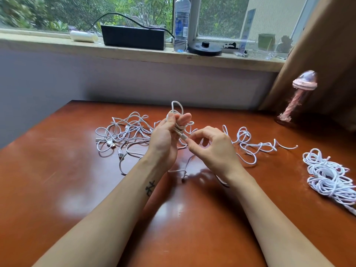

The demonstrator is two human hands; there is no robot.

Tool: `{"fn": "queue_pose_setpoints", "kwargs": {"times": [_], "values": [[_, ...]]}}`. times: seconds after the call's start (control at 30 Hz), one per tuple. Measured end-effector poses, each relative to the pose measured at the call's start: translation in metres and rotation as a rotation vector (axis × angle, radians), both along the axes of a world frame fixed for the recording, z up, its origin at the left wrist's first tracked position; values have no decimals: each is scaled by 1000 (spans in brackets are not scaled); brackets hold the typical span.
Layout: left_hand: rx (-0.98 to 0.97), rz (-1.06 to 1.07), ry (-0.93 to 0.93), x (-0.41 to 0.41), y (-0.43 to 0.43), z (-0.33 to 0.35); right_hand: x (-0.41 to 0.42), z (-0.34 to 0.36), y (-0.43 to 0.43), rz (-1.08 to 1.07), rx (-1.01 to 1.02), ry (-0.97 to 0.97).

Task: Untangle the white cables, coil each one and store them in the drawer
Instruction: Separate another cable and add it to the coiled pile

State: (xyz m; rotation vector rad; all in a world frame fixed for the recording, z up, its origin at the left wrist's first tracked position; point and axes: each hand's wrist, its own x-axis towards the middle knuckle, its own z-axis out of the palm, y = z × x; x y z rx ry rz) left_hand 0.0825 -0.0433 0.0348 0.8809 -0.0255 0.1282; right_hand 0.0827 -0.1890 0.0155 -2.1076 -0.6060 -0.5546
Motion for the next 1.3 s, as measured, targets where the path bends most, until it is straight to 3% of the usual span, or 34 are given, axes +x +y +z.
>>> {"fn": "queue_pose_setpoints", "kwargs": {"times": [0.27,0.8,0.97,1.3], "values": [[-31,27,36,6,13,2,3,10,-21,105,-129,36],[-104,-78,95,-4,9,9,13,-5,-23,-30,-180,-37],[-210,-112,129,-5,12,10,8,0,-22,35,-82,79],[-127,-281,79,-18,9,17,-1,9,-14,229,233,336]]}}
